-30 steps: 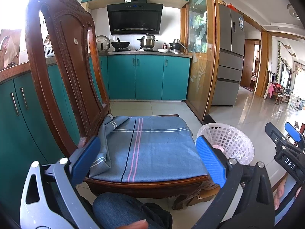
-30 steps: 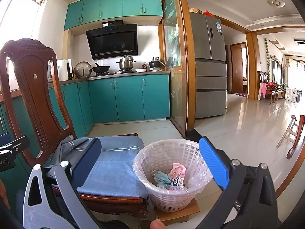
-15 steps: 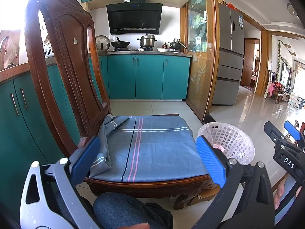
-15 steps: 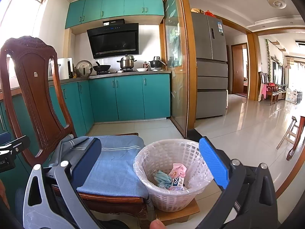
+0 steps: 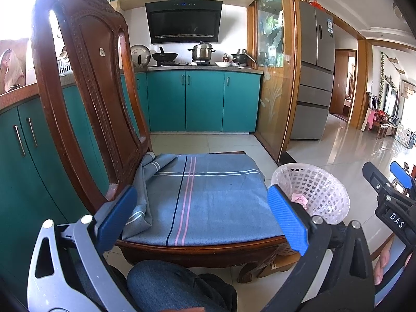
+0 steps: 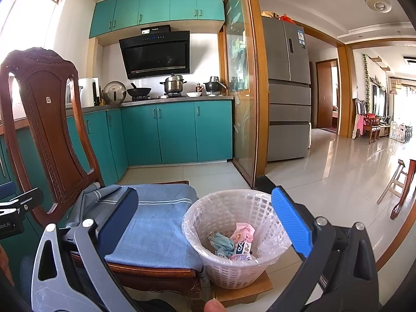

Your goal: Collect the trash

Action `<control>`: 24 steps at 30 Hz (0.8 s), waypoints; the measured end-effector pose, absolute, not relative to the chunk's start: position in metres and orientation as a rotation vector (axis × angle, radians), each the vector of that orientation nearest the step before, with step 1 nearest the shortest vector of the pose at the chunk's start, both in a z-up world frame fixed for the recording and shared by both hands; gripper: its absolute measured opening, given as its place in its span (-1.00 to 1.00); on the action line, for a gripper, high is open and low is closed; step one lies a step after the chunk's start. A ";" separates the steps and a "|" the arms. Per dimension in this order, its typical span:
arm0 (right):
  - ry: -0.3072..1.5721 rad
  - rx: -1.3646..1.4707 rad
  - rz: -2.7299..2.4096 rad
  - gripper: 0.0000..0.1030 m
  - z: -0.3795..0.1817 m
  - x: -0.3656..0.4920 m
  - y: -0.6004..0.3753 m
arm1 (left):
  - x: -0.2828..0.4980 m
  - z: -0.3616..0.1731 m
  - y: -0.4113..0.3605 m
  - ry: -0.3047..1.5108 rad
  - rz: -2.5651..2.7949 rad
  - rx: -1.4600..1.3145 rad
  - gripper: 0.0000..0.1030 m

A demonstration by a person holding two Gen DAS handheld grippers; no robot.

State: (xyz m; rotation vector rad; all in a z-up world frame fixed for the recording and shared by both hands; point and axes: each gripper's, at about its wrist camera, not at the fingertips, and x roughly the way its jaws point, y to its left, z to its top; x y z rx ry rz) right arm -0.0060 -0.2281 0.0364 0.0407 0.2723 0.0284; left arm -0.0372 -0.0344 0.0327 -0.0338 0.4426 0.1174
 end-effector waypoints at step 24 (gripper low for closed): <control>0.339 0.039 0.042 0.94 0.021 0.014 -0.226 | -0.021 0.017 -0.028 0.513 0.119 -0.043 0.94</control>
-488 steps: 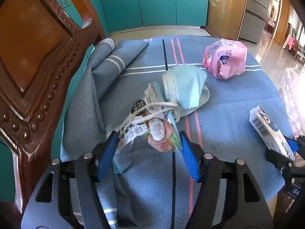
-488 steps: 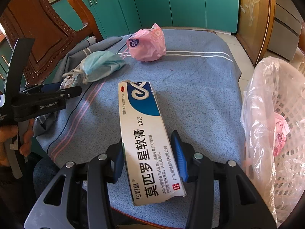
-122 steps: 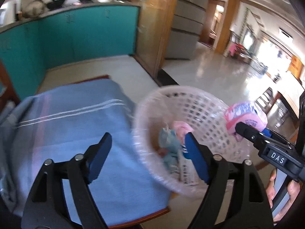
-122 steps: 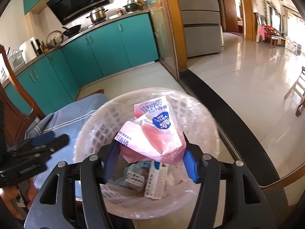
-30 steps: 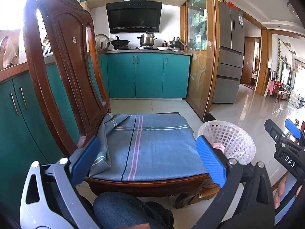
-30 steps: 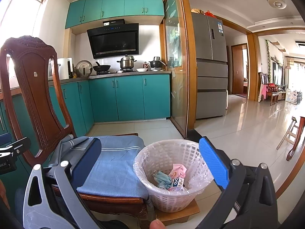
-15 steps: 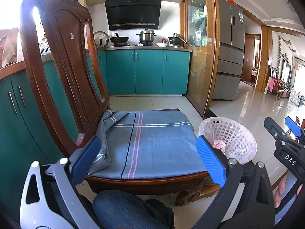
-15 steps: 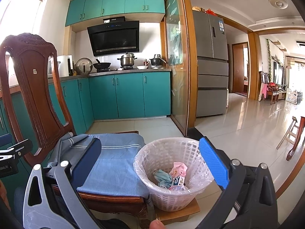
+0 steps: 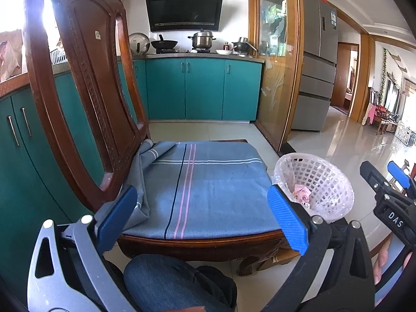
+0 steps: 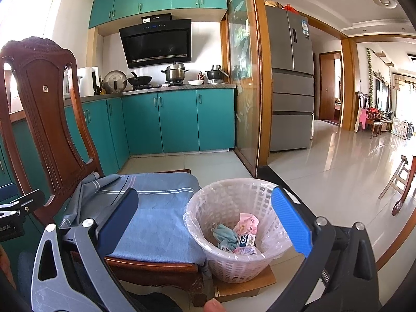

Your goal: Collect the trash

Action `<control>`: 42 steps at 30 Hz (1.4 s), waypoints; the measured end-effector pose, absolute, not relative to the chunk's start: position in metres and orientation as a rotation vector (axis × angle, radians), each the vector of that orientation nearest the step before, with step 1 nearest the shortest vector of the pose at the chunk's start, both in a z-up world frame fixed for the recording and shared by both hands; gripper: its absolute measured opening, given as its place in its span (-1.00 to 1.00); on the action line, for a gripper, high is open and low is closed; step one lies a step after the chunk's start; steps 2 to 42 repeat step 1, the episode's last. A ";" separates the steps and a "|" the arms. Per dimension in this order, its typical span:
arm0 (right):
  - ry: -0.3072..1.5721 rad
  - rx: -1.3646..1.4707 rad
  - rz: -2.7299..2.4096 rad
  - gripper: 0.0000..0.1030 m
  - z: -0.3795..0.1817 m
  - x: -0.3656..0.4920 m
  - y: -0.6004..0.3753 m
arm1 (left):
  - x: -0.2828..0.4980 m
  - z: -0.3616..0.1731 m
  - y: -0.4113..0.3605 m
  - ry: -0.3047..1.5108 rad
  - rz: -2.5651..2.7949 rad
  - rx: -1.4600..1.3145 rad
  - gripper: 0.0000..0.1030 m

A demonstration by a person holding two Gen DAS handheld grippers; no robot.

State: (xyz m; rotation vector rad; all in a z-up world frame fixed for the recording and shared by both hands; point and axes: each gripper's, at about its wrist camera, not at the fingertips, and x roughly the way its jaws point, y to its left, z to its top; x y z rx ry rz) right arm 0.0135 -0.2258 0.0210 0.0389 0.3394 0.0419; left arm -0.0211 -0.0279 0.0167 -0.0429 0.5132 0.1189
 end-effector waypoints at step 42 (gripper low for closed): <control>0.342 0.040 0.044 0.94 0.021 0.014 -0.225 | -0.019 0.015 -0.027 0.519 0.124 -0.040 0.94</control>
